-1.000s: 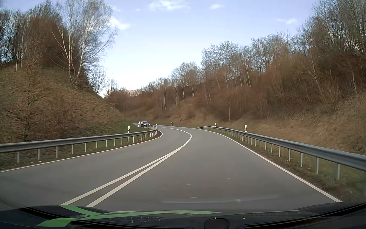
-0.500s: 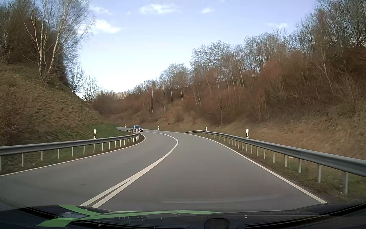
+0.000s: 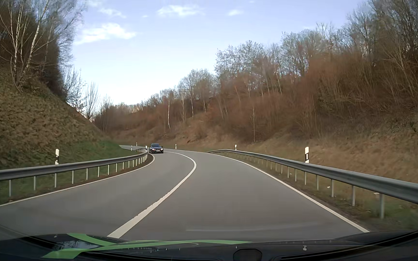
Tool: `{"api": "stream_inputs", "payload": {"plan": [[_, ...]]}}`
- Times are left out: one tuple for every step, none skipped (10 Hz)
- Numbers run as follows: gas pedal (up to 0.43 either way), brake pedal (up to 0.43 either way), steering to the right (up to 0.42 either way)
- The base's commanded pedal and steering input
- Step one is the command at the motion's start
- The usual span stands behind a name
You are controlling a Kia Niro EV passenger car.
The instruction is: Follow the waypoints while adhering to traffic rules and regulations
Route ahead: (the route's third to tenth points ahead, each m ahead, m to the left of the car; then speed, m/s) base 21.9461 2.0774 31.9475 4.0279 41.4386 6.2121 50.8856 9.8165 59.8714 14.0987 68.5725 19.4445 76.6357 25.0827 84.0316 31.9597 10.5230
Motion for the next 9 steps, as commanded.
{"api": "stream_inputs", "payload": {"plan": [[0.228,0.000,-0.003],[0.228,0.000,-0.003],[0.228,0.000,-0.003],[0.228,0.000,-0.003],[0.228,0.000,-0.003],[0.228,0.000,-0.003],[0.228,0.000,-0.003],[0.228,0.000,-0.005],[0.228,0.000,-0.008]]}}
